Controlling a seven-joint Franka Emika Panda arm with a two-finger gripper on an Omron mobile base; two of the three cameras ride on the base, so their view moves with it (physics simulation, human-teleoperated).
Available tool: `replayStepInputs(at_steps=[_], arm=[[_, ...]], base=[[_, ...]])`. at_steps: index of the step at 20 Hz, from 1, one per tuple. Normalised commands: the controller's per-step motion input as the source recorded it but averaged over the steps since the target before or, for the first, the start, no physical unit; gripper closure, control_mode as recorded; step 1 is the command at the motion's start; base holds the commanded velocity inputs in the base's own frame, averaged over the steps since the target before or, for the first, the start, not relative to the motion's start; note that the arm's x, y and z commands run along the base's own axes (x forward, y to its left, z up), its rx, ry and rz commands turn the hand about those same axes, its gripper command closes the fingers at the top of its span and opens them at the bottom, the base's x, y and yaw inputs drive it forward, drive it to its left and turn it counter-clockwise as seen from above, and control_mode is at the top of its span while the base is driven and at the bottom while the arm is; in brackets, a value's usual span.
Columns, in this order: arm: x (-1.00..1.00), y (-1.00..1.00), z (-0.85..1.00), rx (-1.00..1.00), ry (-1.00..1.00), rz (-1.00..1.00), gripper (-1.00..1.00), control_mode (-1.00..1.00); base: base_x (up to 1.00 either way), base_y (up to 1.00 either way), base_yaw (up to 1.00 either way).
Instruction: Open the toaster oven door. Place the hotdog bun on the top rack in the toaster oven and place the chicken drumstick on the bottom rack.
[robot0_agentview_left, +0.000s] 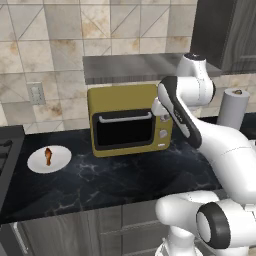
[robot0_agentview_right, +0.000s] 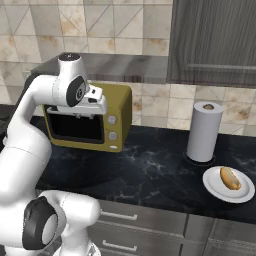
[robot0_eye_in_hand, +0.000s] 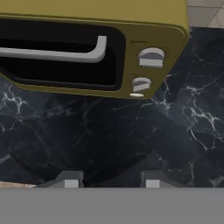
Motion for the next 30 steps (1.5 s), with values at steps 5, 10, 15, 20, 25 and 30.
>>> replayStepInputs(at_steps=[5,10,15,20,25,30], arm=[[-0.14,0.00,-0.04,0.00,0.00,0.00,-1.00,-1.00],[-0.30,0.18,-0.12,-0.07,-0.05,0.11,-1.00,-1.00],[-0.25,0.45,-0.07,-0.27,-0.23,0.15,-1.00,-1.00],[-0.22,0.54,-0.11,-0.42,-0.30,0.16,-1.00,-1.00],[0.00,0.50,-0.17,-0.38,-0.14,0.17,-1.00,-1.00],[0.23,0.30,-0.12,-0.27,-0.01,0.21,-1.00,-1.00]], base=[[0.00,0.00,0.00],[0.00,0.00,0.00],[0.00,0.00,0.00],[0.00,0.00,0.00],[0.00,0.00,0.00],[0.00,0.00,0.00]])
